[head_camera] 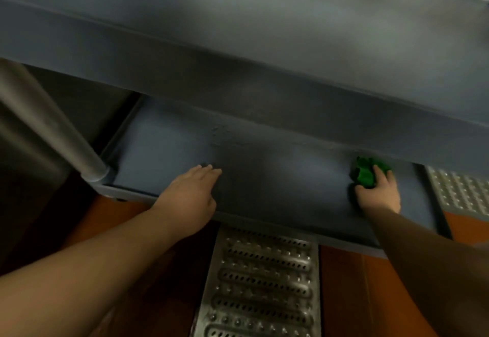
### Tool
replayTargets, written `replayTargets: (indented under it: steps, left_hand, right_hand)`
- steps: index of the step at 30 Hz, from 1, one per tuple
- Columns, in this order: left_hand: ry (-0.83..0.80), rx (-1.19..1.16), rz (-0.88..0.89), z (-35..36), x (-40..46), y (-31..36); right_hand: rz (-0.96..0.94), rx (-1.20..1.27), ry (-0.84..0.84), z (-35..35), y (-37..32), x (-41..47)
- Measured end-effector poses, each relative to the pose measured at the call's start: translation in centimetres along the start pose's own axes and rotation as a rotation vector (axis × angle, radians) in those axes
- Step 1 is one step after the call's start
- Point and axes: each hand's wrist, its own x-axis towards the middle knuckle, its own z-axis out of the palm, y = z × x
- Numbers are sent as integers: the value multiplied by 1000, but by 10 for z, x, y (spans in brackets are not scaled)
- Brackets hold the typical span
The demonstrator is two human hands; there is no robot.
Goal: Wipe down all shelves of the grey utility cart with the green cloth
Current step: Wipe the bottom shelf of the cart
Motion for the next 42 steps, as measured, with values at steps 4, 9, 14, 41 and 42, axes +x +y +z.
replayTargets:
  steps: [4, 9, 14, 41, 42]
  left_hand:
    - [27, -8, -27, -18, -14, -24]
    - [128, -384, -174, -38, -40, -51]
    - [256, -878, -328, -44, -59, -77]
    - [160, -998, -398, -15, -31, -25]
    - [141, -997, -387, -12, -24, -15]
  right_hand:
    - [-91, 18, -14, 32, -54, -28]
    - [-210, 77, -80, 65, -129, -69]
    - [-407, 83, -180, 108, -220, -122]
    - [-753, -259, -234, 90, -204, -113]
    - [-686, -264, -227, 79, -182, -97]
